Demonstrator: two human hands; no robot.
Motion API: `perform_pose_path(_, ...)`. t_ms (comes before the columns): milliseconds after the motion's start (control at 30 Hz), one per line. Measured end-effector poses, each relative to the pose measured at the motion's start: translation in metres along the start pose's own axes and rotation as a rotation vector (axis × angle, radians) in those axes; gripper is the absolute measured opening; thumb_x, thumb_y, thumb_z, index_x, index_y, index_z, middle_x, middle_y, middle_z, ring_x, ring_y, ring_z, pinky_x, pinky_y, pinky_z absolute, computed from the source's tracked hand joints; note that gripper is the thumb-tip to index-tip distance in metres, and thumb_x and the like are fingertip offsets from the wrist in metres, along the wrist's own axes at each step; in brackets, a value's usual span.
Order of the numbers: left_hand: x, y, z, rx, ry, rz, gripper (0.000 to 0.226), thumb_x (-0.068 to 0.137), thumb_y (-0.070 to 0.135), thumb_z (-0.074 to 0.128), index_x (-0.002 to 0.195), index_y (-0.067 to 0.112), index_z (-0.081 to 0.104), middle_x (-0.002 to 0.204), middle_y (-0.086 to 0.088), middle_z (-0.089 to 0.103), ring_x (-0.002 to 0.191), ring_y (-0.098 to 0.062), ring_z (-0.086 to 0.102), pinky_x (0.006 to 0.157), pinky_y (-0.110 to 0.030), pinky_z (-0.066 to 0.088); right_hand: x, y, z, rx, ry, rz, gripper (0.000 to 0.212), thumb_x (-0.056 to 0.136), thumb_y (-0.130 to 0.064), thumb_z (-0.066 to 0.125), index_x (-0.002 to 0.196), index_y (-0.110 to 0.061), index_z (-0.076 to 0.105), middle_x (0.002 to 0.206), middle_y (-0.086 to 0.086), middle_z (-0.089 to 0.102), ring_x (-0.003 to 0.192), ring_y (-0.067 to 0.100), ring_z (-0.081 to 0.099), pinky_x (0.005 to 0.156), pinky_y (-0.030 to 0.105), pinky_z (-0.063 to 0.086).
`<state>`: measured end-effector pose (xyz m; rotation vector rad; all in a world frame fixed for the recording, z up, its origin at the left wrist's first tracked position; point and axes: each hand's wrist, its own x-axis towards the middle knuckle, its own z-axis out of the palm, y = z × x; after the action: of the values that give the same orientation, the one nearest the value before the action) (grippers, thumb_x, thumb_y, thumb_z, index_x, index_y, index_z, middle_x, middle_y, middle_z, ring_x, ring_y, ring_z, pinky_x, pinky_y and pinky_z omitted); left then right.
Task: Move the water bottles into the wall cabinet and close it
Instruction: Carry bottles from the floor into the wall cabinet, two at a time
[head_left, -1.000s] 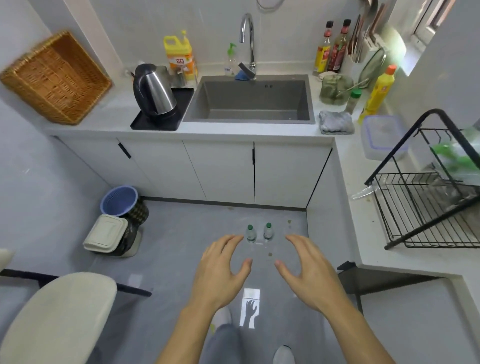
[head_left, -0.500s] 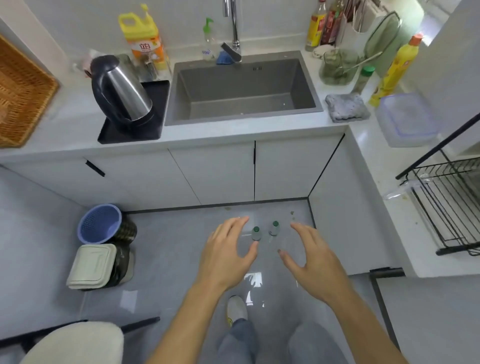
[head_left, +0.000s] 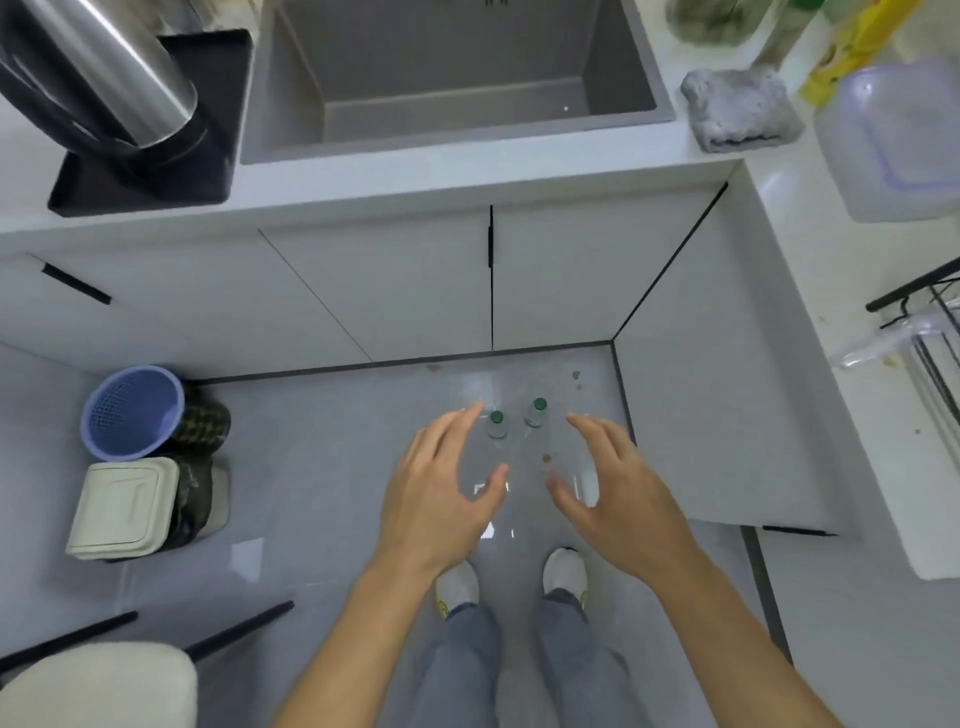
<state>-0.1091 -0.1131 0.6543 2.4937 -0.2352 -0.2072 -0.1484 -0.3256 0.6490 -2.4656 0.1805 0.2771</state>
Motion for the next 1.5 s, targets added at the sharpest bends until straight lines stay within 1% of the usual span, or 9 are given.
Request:
perform_pose_path(333,0.045,-0.09,0.153,-0.023,0.052,-0.014,0.065,0.089,0.041,0.069,0.147,0.023,0.047,0.136,0.007,0.056,0.123,-0.011,0.052,0.104,-0.028,0.046,0.068,0.103,0.124,0.012,-0.065,0.017,0.074,0.093,-0.04,0.069,0.157,-0.023,0.036,0.155,-0.007,0.042,0.129,0.016,0.055,0.091,0.022,0.044)
perform_pose_path(533,0.067,-0.165,0.253,-0.022,0.004,-0.026,0.065,0.089,0.039,0.071,0.148,0.022,0.047,0.137,0.005,0.057,0.125,-0.011,0.05,0.105,-0.029,0.046,0.11,0.172,0.211,-0.016,-0.109,-0.008,0.076,0.093,-0.042,0.067,0.157,-0.02,0.035,0.157,-0.002,0.04,0.135,0.019,0.051,0.106,0.037,0.05)
perform_pose_path(733,0.09,-0.232,0.338,0.016,-0.037,-0.028,0.066,0.09,0.043,0.069,0.148,0.023,0.046,0.141,0.006,0.055,0.127,-0.012,0.049,0.106,-0.025,0.041,0.148,0.239,0.285,-0.069,-0.141,0.012,0.074,0.096,-0.046,0.063,0.158,-0.021,0.033,0.16,-0.003,0.037,0.137,0.018,0.049,0.105,0.03,0.047)
perform_pose_path(833,0.104,-0.263,0.369,0.037,-0.031,-0.023,0.067,0.09,0.045,0.069,0.148,0.022,0.046,0.143,0.007,0.054,0.128,-0.011,0.047,0.106,-0.022,0.037,0.166,0.269,0.317,-0.079,-0.162,0.027,0.073,0.096,-0.048,0.062,0.158,-0.023,0.033,0.159,-0.005,0.038,0.135,0.017,0.049,0.105,0.028,0.045)
perform_pose_path(967,0.124,-0.301,0.409,0.049,-0.017,-0.048,0.074,0.089,0.05,0.068,0.151,0.021,0.04,0.149,0.006,0.047,0.134,-0.012,0.044,0.109,-0.028,0.039,0.189,0.309,0.357,-0.125,-0.16,0.024,0.069,0.095,-0.046,0.064,0.154,-0.017,0.041,0.156,0.002,0.044,0.132,0.024,0.054,0.112,0.038,0.044)
perform_pose_path(1067,0.141,-0.324,0.439,0.074,-0.015,-0.043,0.079,0.088,0.054,0.067,0.153,0.022,0.037,0.151,0.005,0.046,0.136,-0.014,0.044,0.109,-0.03,0.04,0.207,0.334,0.383,-0.165,-0.158,0.035,0.067,0.096,-0.047,0.064,0.152,-0.016,0.044,0.156,0.003,0.043,0.131,0.025,0.055,0.112,0.038,0.044)
perform_pose_path(1200,0.166,-0.352,0.477,0.082,-0.029,-0.05,0.086,0.085,0.061,0.067,0.154,0.024,0.032,0.151,0.005,0.046,0.135,-0.016,0.047,0.108,-0.034,0.044,0.229,0.362,0.409,-0.16,-0.133,0.072,0.066,0.097,-0.049,0.06,0.153,-0.018,0.043,0.157,-0.002,0.04,0.132,0.022,0.053,0.111,0.036,0.043)
perform_pose_path(1367,0.192,-0.376,0.509,0.072,-0.04,-0.074,0.097,0.077,0.071,0.069,0.155,0.03,0.027,0.15,0.008,0.048,0.132,-0.016,0.051,0.104,-0.038,0.048,0.253,0.388,0.431,-0.152,-0.085,0.104,0.062,0.096,-0.05,0.061,0.148,-0.018,0.048,0.152,-0.004,0.045,0.127,0.022,0.056,0.105,0.033,0.046)
perform_pose_path(1500,0.207,-0.384,0.519,0.048,-0.046,-0.054,0.1,0.073,0.073,0.071,0.154,0.031,0.03,0.147,0.008,0.051,0.13,-0.017,0.052,0.102,-0.041,0.05,0.267,0.399,0.439,-0.18,-0.053,0.14,0.062,0.096,-0.054,0.06,0.146,-0.018,0.049,0.151,-0.003,0.046,0.124,0.023,0.059,0.102,0.035,0.047)
